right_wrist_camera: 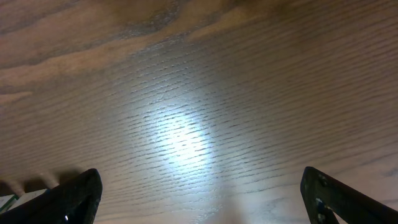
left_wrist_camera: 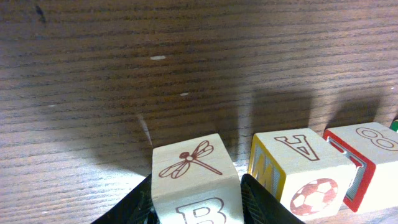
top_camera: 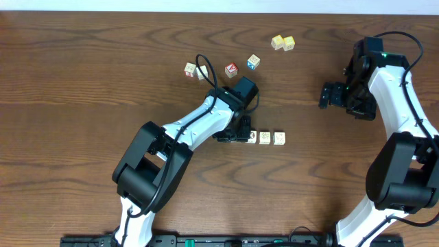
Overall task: Lift 4 blocks
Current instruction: 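Hold the 4 block with the left gripper against the row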
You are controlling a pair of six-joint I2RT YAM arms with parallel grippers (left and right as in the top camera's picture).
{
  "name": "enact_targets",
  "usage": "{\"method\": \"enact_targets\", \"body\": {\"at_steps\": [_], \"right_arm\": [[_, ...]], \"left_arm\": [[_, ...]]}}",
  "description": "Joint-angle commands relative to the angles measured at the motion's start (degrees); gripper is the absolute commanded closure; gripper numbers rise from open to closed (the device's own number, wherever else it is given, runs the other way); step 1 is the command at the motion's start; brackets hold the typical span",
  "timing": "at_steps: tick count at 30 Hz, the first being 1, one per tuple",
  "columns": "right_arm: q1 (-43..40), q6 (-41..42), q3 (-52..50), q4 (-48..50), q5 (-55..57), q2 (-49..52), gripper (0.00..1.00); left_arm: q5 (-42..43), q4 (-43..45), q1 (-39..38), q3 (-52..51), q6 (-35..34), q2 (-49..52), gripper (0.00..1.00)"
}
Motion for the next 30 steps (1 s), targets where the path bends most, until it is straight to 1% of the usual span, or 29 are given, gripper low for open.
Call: {"method": "enact_targets", "body": {"at_steps": [1, 5, 8, 11, 13, 20, 30], "right_arm": [[-0.1, -0.6, 0.7, 0.0, 0.6, 0.0, 0.01], [-0.1, -0.6, 0.7, 0.0, 0.6, 0.0, 0.01], [-0.1, -0.6, 0.7, 0.0, 0.6, 0.0, 0.01], [-0.1, -0.6, 0.7, 0.0, 0.6, 0.0, 0.01], [-0.1, -0.6, 0.7, 0.0, 0.6, 0.0, 0.01], [-0.1, -0.6, 0.7, 0.0, 0.6, 0.0, 0.01], [-0.1, -0.6, 0.7, 0.0, 0.6, 0.0, 0.01]], "left_arm": [[0.0, -0.2, 0.2, -0.6, -0.5, -1.5, 0.59], [0.0, -0.2, 0.2, -0.6, -0.5, -1.5, 0.6], [0.0, -0.4, 0.2, -0.6, -0.4, -1.5, 0.66], [0.0, -0.7, 0.2, -0.6, 1.9, -1.5, 0.68], [0.0, -1.0, 0.2, -0.6, 3.5, -1.5, 0.68], [0.0, -1.9, 0.2, -0.6, 4.7, -1.5, 0.68], [0.0, -0.4, 0.2, -0.6, 4.7, -1.5, 0.67]]}}
